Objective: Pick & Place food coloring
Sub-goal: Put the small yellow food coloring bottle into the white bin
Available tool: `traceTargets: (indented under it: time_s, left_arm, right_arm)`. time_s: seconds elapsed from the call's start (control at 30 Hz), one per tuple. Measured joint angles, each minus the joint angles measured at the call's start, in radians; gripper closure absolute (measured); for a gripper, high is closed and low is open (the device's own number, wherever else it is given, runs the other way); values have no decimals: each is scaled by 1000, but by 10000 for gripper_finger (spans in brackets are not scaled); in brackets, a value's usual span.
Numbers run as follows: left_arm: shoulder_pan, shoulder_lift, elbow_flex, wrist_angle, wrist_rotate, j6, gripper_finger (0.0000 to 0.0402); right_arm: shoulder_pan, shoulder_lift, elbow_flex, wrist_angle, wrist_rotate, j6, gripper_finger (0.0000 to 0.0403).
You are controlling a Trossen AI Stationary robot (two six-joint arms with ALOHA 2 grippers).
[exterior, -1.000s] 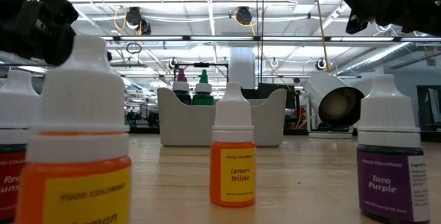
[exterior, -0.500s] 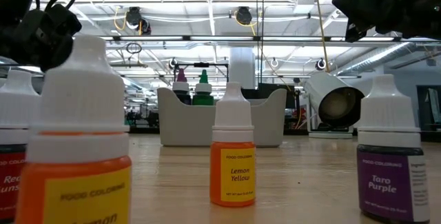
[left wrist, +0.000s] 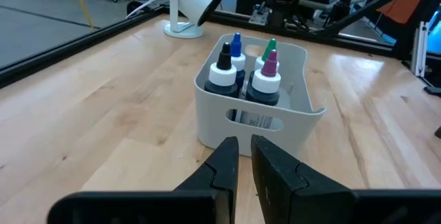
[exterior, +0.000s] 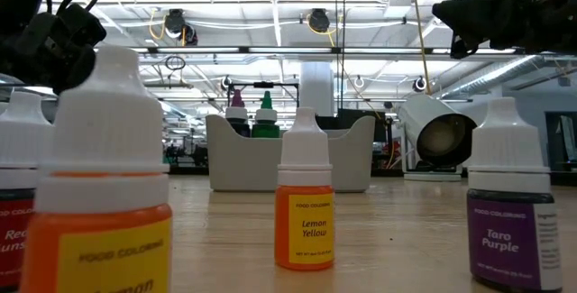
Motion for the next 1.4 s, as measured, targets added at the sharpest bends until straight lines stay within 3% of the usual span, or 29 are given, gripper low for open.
traceTargets:
  time_s: [0.6,1.07,1.4]
  left_arm:
    - [0,0,-2,8,2,53,355]
    - [0,0,-2,14,-103,52,355]
    - [0,0,-2,14,-103,40,355]
  right_arm:
    - [0,45,0,0,0,53,403]
    - [0,45,0,0,0,53,403]
    - [0,45,0,0,4,52,403]
